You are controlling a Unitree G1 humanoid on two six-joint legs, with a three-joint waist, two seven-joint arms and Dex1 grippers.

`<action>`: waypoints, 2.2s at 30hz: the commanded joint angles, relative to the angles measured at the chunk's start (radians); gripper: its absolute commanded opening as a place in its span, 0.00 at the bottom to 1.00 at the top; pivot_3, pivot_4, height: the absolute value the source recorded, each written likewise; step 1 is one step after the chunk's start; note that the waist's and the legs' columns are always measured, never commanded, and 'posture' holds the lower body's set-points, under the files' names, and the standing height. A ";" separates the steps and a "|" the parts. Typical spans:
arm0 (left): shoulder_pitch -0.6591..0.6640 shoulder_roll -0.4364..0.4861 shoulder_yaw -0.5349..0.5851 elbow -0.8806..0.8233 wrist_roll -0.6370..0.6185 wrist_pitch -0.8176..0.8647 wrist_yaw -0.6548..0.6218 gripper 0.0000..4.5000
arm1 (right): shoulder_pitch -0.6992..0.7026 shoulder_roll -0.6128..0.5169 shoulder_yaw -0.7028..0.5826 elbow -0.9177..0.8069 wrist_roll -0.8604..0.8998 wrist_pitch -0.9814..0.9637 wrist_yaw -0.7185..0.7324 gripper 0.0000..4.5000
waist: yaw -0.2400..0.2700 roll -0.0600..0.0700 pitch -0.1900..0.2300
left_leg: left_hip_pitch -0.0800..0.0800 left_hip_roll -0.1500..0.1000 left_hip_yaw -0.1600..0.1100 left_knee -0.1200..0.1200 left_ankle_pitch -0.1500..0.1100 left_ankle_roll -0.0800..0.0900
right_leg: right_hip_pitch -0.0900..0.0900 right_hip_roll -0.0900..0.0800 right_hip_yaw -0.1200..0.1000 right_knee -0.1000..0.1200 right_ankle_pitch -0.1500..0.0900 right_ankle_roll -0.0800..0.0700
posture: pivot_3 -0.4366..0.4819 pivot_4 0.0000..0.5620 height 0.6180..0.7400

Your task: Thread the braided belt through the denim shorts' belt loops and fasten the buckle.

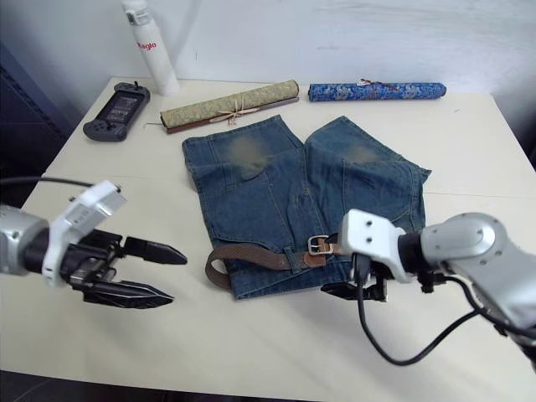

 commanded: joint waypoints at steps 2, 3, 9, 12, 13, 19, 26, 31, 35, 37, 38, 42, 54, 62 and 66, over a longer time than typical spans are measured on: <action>-0.111 -0.023 -0.093 0.054 0.165 -0.102 -0.108 1.00 | 0.081 0.021 0.079 -0.032 -0.206 -0.201 -0.061 0.59 | -0.002 0.000 0.000 | 0.000 0.000 0.000 0.000 0.001 0.001 | 0.000 0.000 0.000 0.000 0.000 0.000 | 0.48 0.27 0.56; -0.144 -0.043 -0.117 0.070 0.198 -0.119 -0.114 1.00 | 0.094 0.026 0.095 -0.020 -0.254 -0.245 -0.076 0.51 | -0.002 0.000 0.000 | 0.000 0.000 0.000 0.001 0.001 0.002 | 0.000 0.000 0.000 0.001 0.000 0.000 | 0.48 0.27 0.56; -0.261 -0.159 -0.196 0.133 0.333 -0.165 -0.112 1.00 | 0.135 0.086 0.123 0.063 -0.428 -0.430 -0.146 0.51 | -0.003 -0.001 0.001 | 0.000 0.000 0.001 0.004 0.004 0.002 | 0.000 0.000 0.001 0.006 0.001 0.002 | 0.48 0.27 0.56; -0.285 -0.196 -0.207 0.143 0.349 -0.146 -0.109 1.00 | 0.126 0.112 0.123 0.094 -0.480 -0.458 -0.158 0.51 | -0.002 -0.001 0.001 | 0.001 0.000 0.001 0.005 0.005 0.001 | 0.000 0.000 0.001 0.009 0.001 0.002 | 0.48 0.27 0.56; -0.286 -0.203 -0.207 0.143 0.355 -0.145 -0.110 1.00 | 0.123 0.117 0.121 0.101 -0.491 -0.462 -0.157 0.51 | -0.003 -0.001 0.001 | 0.001 0.000 0.001 0.005 0.006 0.001 | 0.000 0.000 0.001 0.009 0.001 0.002 | 0.48 0.27 0.56; -0.277 -0.239 -0.207 0.140 0.396 -0.152 -0.106 1.00 | 0.094 0.157 0.133 0.174 -0.543 -0.495 -0.144 0.51 | -0.003 -0.001 0.001 | 0.001 0.000 0.001 0.005 0.006 0.003 | 0.000 0.000 0.001 0.010 0.001 0.002 | 0.48 0.27 0.56; -0.283 -0.265 -0.197 0.148 0.421 -0.142 -0.089 1.00 | 0.075 0.204 0.157 0.229 -0.598 -0.541 -0.136 0.51 | -0.003 -0.002 0.001 | 0.001 0.000 0.000 0.007 0.006 0.003 | 0.000 0.000 0.001 0.011 0.001 0.002 | 0.48 0.27 0.56; -0.289 -0.271 -0.193 0.157 0.431 -0.140 -0.086 1.00 | 0.085 0.221 0.150 0.223 -0.620 -0.554 -0.137 0.51 | -0.003 -0.002 0.000 | 0.001 0.000 0.000 0.010 0.006 0.003 | 0.001 0.000 0.001 0.013 0.001 0.002 | 0.48 0.27 0.56; -0.286 -0.273 -0.197 0.168 0.450 -0.155 -0.086 1.00 | 0.116 0.228 0.139 0.203 -0.643 -0.569 -0.157 0.51 | -0.003 -0.002 0.000 | 0.001 0.000 0.000 0.011 0.006 0.003 | 0.001 0.000 0.001 0.014 0.001 0.002 | 0.48 0.27 0.56; -0.288 -0.278 -0.199 0.169 0.454 -0.155 -0.086 1.00 | 0.119 0.235 0.137 0.211 -0.661 -0.584 -0.178 0.51 | -0.003 -0.002 0.000 | 0.001 0.000 0.000 0.012 0.006 0.003 | 0.001 0.000 0.001 0.015 0.001 0.002 | 0.48 0.27 0.56; -0.289 -0.282 -0.199 0.169 0.456 -0.154 -0.085 1.00 | 0.119 0.239 0.136 0.214 -0.668 -0.594 -0.185 0.51 | -0.003 -0.002 0.000 | 0.001 0.000 0.000 0.013 0.006 0.003 | 0.001 0.000 0.001 0.016 0.001 0.002 | 0.48 0.27 0.56; -0.295 -0.289 -0.203 0.179 0.467 -0.153 -0.085 1.00 | 0.136 0.241 0.099 0.192 -0.677 -0.625 -0.215 0.26 | -0.003 -0.002 0.000 | 0.001 0.000 0.000 0.015 0.006 0.003 | 0.000 0.000 0.001 0.018 0.001 0.001 | 0.48 0.27 0.56; -0.305 -0.303 -0.215 0.185 0.492 -0.152 -0.103 1.00 | 0.163 0.251 0.058 0.182 -0.695 -0.685 -0.230 0.26 | -0.003 -0.002 0.000 | 0.001 0.000 0.000 0.017 0.006 0.004 | 0.000 0.000 0.001 0.020 0.000 0.000 | 0.48 0.27 0.56; -0.305 -0.302 -0.217 0.185 0.505 -0.154 -0.114 1.00 | 0.183 0.254 0.068 0.195 -0.691 -0.692 -0.213 0.26 | -0.003 -0.002 0.000 | 0.001 0.000 0.000 0.018 0.006 0.004 | 0.000 0.000 0.001 0.021 0.000 0.000 | 0.48 0.27 0.56; -0.305 -0.304 -0.216 0.183 0.507 -0.152 -0.116 1.00 | 0.189 0.260 0.069 0.202 -0.697 -0.691 -0.216 0.26 | -0.003 -0.002 0.000 | 0.001 0.000 0.000 0.018 0.006 0.004 | 0.000 0.000 0.001 0.022 0.000 0.000 | 0.48 0.27 0.56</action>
